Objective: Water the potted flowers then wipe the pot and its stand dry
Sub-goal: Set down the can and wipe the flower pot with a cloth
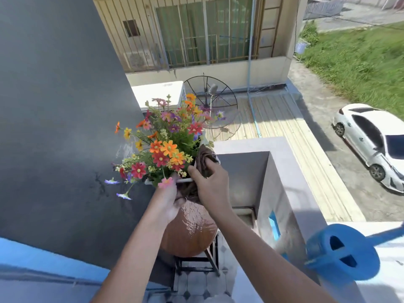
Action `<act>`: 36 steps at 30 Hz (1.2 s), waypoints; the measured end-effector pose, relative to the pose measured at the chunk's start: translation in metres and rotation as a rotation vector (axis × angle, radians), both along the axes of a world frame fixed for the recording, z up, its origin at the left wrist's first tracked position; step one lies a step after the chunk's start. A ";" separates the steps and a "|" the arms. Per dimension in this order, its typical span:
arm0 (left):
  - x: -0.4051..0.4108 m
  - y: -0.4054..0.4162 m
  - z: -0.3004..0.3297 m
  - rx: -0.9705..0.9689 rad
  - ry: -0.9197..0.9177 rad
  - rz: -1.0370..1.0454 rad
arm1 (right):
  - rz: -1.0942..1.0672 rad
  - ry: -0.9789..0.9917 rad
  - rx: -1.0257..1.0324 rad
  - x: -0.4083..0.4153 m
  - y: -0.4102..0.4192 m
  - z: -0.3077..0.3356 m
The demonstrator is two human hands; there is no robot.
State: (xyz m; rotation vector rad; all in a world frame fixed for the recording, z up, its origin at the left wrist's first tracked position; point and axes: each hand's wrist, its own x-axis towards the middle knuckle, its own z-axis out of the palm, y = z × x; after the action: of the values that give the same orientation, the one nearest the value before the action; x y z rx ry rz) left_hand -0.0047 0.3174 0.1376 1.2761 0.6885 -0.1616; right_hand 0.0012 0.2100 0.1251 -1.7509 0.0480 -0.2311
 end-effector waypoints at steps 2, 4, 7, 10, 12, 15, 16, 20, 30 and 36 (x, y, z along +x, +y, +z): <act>-0.003 0.009 0.007 -0.015 -0.015 0.001 | 0.160 -0.084 -0.068 -0.004 -0.005 0.008; -0.009 0.015 0.017 -0.045 -0.031 -0.008 | 0.232 -0.163 -0.118 -0.001 -0.008 0.012; -0.014 0.020 0.027 -0.068 -0.062 0.005 | 0.194 -0.235 -0.147 0.022 -0.012 0.009; -0.019 0.023 0.029 -0.095 -0.092 0.005 | 0.022 -0.153 -0.067 0.051 -0.017 -0.005; -0.020 0.026 0.028 -0.119 -0.114 0.003 | -0.066 -0.071 -0.053 0.062 -0.016 -0.018; -0.017 0.032 0.026 -0.141 -0.148 0.009 | -0.057 -0.010 -0.016 0.060 -0.004 -0.029; -0.016 0.034 0.025 -0.134 -0.151 0.021 | -0.037 -0.012 0.002 0.055 -0.001 -0.028; -0.007 0.046 0.014 -0.117 -0.117 0.033 | 0.059 -0.067 0.036 0.029 0.022 -0.012; 0.005 0.076 0.026 -0.177 -0.150 -0.081 | -0.109 0.124 0.103 0.011 0.038 -0.037; 0.013 0.081 0.026 -0.038 -0.172 -0.180 | -0.120 0.016 0.129 0.012 0.058 0.009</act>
State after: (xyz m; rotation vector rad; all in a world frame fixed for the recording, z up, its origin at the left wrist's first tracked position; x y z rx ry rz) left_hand 0.0085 0.3979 0.1637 1.2983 0.4210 -0.2080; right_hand 0.0135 0.2680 0.1337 -1.6232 0.1766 -0.2953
